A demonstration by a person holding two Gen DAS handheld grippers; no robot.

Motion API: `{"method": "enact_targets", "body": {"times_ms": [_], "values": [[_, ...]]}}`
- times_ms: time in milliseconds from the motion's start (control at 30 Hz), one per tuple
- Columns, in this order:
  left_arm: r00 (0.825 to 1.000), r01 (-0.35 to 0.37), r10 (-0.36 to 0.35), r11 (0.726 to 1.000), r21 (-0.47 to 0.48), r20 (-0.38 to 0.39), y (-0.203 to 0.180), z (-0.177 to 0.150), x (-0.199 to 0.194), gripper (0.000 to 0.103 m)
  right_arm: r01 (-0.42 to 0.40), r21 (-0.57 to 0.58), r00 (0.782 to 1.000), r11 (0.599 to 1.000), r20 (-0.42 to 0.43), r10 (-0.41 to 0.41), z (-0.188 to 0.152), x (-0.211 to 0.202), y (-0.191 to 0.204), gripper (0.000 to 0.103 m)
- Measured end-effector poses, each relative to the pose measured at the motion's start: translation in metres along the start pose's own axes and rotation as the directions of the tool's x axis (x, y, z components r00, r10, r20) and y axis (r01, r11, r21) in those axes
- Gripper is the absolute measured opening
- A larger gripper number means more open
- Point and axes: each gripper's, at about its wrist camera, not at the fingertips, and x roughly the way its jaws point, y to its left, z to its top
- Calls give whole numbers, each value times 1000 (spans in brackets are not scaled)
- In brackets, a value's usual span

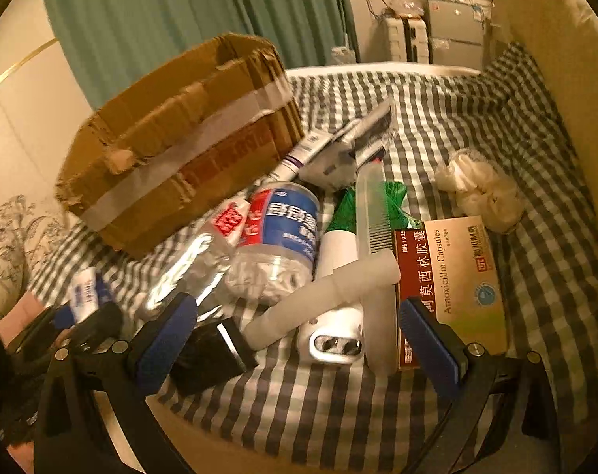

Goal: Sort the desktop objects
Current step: 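Grasp the Vinda tissue pack with the left tool, then grasp the white plastic tube with the right tool while the left tool holds the tissue pack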

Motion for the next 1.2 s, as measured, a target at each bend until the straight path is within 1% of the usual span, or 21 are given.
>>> {"method": "enact_targets", "body": {"times_ms": [100,133,167,200,233,300,333,400,467,500,533,633,733,833,1033,1200], "values": [[1000,-4,4,1000,-8,-17,3,-1,6,59,16,31,999,999,-50,-15,5,21,-6,95],[1000,-4,4,1000,-6,-23,3,-2,7,59,21,46,997,999,-75,-18,6,29,-8,89],[1000,-4,4,1000,-6,-29,4,-2,9,59,19,57,996,998,-89,-14,7,35,-10,89],[999,-3,2,1000,-7,-34,4,-3,11,59,8,71,995,997,-98,-1,8,39,-11,83],[999,-1,0,1000,-9,-37,5,-3,13,59,15,70,995,997,-100,-8,8,41,-10,62],[999,3,-4,1000,-17,-39,7,-4,12,59,57,20,994,998,-99,-55,8,42,-4,50],[999,4,-5,1000,-22,-43,7,-4,13,59,65,-2,994,998,-91,-65,8,41,-2,47],[999,2,-4,999,-36,-45,9,-4,15,59,57,-8,995,998,-78,-57,7,37,-1,42],[999,2,-4,999,-50,-47,11,-3,16,59,52,-10,997,999,-57,-53,6,31,-1,34],[999,-2,0,999,-51,-43,11,-3,15,59,51,-17,998,999,-45,-52,6,28,-1,20],[999,-3,1,999,-52,-43,12,-4,15,59,45,-30,999,999,-26,-46,7,25,1,13],[999,-7,5,998,-58,-39,13,-5,12,59,55,-82,998,995,32,-52,8,13,10,11],[999,-17,15,998,-61,-33,13,-5,10,59,41,-103,998,994,47,-36,6,5,15,10],[1000,-20,19,998,-56,-15,11,-3,4,59,22,-106,998,994,69,-15,5,-7,17,10],[1000,2,-2,1000,-23,30,1,5,-14,59,-20,-93,994,995,109,30,6,-36,20,10],[998,12,-12,1000,-7,61,-7,14,-30,59,-36,-109,990,993,132,50,5,-53,29,10]]}}
